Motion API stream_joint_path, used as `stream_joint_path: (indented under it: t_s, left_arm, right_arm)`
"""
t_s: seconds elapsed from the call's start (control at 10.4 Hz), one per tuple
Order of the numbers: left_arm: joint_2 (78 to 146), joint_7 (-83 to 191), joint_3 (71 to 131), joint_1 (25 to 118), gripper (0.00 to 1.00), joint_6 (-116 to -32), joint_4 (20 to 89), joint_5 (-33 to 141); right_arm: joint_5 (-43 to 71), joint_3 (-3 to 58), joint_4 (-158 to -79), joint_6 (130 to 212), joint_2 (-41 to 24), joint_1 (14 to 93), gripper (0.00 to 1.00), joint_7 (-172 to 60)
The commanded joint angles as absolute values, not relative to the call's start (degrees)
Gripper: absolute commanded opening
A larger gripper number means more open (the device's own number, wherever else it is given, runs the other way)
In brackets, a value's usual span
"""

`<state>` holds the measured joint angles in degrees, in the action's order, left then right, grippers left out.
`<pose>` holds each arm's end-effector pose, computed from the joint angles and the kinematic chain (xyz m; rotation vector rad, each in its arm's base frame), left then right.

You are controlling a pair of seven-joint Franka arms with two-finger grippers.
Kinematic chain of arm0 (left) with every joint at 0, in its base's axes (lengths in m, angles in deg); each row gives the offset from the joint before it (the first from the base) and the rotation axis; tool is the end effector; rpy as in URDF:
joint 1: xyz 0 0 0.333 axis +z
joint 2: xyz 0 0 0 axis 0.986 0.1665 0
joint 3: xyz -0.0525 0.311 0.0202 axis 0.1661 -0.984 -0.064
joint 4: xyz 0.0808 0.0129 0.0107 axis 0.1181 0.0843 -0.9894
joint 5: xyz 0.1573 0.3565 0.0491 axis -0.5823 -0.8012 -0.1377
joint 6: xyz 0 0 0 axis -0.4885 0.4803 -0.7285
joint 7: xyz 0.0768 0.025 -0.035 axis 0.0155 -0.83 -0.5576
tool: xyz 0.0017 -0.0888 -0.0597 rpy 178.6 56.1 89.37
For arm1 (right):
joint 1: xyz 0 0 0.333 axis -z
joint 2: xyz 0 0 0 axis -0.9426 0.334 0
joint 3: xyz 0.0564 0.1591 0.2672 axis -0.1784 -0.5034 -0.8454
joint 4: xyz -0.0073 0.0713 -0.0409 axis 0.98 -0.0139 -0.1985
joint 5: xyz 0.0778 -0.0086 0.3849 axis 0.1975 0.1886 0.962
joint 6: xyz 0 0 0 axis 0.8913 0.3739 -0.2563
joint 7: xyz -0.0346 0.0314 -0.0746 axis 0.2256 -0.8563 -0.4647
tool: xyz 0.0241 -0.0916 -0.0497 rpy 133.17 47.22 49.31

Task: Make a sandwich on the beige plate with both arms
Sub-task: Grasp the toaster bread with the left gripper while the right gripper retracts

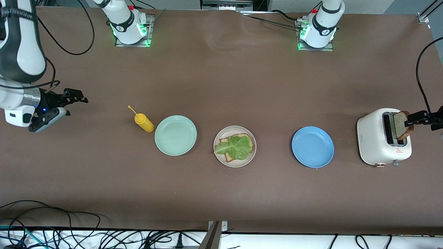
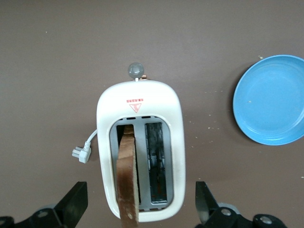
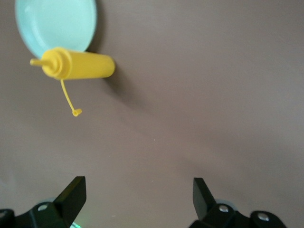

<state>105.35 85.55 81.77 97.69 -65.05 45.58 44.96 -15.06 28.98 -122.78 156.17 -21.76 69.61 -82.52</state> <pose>0.6219 0.2017 0.4399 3.1296 -0.1991 -0.0614 0.5825 -0.0481 0.4251 -2.8881 -0.5861 0.2712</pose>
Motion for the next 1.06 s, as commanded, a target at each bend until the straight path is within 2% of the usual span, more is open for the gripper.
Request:
stream_joint_path:
  t_s: [0.0, 0.39, 0.48, 0.58, 0.68, 0.77, 0.97]
  left_arm:
    - [107.2, 88.7, 82.0, 99.1, 1.0, -68.9, 47.0, 45.0]
    - [107.8, 91.0, 81.9, 99.9, 1.0, -74.4, 53.2, 45.0]
    - [107.8, 92.2, 81.9, 100.6, 0.9, -74.5, 53.8, 45.0]
    - [107.8, 94.4, 81.5, 100.7, 0.65, -74.3, 53.9, 45.0]
    - [107.7, 96.8, 80.7, 100.8, 0.29, -74.1, 53.6, 44.9]
    - [107.7, 98.5, 80.3, 100.8, 0.01, -73.9, 53.3, 44.8]
    - [107.6, 99.9, 80.2, 100.8, 0.0, -73.8, 52.9, 44.5]
  right_arm:
    - [-21.7, 28.8, -124.1, 154.9, -27.3, 66.2, 1.0, -62.4]
    - [-22.0, 29.9, -120.7, 152.2, -35.1, 65.3, 1.0, -53.6]
    - [-22.0, 31.0, -117.3, 149.5, -35.3, 65.3, 1.0, -53.7]
    - [-21.7, 31.1, -112.4, 144.6, -34.0, 65.3, 1.0, -53.5]
    - [-21.7, 31.1, -110.3, 143.6, -33.7, 65.3, 1.0, -53.6]
    - [-21.7, 31.1, -109.8, 143.2, -33.6, 65.3, 1.0, -53.7]
    - [-22.2, 30.9, -109.8, 143.3, -31.8, 65.1, 1.0, -53.3]
